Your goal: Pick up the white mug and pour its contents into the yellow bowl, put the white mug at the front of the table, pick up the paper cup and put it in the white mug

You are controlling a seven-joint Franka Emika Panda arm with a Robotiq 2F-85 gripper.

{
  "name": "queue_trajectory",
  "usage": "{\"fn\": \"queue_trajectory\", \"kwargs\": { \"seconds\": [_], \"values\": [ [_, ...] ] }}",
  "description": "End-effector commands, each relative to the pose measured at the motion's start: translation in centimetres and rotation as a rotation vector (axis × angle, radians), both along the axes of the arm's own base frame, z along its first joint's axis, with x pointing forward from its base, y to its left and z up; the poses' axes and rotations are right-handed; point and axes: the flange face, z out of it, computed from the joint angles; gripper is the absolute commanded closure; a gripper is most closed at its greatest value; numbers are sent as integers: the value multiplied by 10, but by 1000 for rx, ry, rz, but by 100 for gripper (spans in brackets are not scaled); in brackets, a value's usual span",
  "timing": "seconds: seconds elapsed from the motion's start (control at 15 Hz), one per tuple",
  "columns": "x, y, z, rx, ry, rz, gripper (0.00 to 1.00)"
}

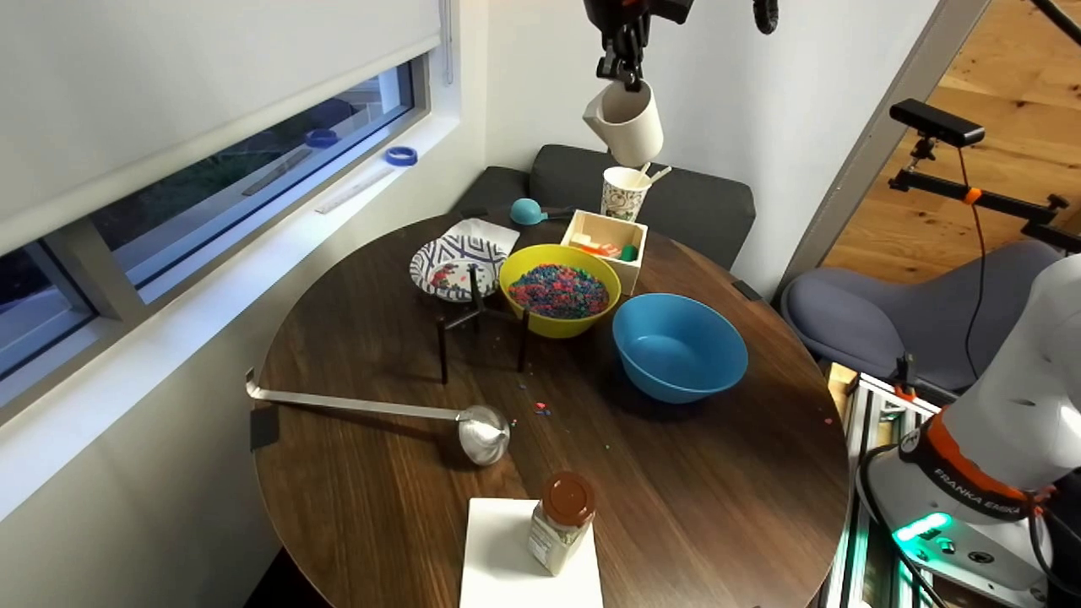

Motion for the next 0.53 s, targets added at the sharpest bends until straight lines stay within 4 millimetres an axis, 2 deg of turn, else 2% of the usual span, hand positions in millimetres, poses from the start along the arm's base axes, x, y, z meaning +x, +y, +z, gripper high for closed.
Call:
{"fn": "queue_trajectory", "kwargs": {
  "seconds": [0.0,0.27,0.47],
  "values": [
    [31,5,-18,160,8,8,99],
    [62,-2,-45,319,-42,-40,99],
    [84,-24,-62,418,-69,-76,99]
  ]
}}
